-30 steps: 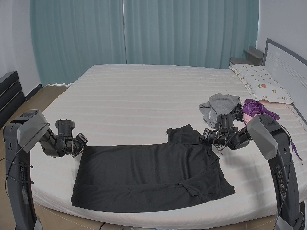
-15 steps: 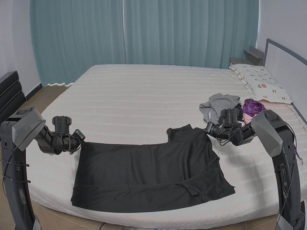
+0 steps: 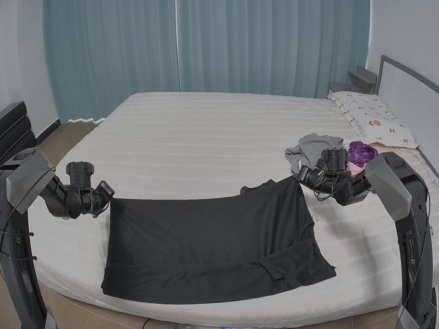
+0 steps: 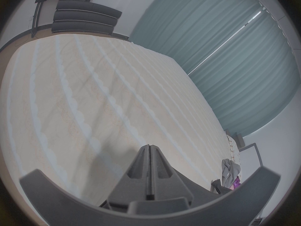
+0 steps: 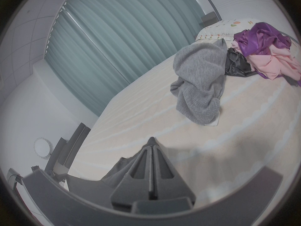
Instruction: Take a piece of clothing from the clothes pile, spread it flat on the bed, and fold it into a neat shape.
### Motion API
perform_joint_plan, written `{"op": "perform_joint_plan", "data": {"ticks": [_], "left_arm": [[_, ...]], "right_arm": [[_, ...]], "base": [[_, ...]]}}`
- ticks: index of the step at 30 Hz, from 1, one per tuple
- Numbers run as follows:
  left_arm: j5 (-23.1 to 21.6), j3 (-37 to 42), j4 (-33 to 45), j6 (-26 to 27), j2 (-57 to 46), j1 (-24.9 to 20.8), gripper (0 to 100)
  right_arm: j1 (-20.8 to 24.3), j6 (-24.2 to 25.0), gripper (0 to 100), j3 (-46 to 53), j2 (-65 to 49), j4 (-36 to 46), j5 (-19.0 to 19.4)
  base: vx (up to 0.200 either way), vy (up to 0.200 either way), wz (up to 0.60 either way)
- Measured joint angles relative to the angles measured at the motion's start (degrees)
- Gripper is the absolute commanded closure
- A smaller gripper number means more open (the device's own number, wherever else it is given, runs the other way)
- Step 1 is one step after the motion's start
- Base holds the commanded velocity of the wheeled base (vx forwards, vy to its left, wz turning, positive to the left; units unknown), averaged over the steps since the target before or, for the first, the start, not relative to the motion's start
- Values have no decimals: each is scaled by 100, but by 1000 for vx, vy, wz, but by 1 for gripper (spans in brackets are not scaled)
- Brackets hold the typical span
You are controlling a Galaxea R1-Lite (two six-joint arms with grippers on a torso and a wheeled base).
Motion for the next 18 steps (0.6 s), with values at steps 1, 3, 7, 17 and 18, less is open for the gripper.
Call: {"op": "perform_joint_plan", "data": {"ticks": [1,3,7,17,18], "left_arm": [[0,6,0,0,-9,2,100],[-4,28,2,0,-51,16,100],[-12,63,-1,5,-107,51,100],[-26,256,-195,5,-297,85,100],[-28,295,-222,6,-330,88,100]], "right_arm": [[0,4,100,11,-9,-11,0],[0,24,100,80,-56,-74,2],[4,4,100,267,-127,-224,5],[-11,-29,100,555,-265,-356,5],[-9,-96,100,623,-273,-356,6]], "base": [[0,0,0],[0,0,0],[0,0,0],[0,0,0],[0,0,0]]}}
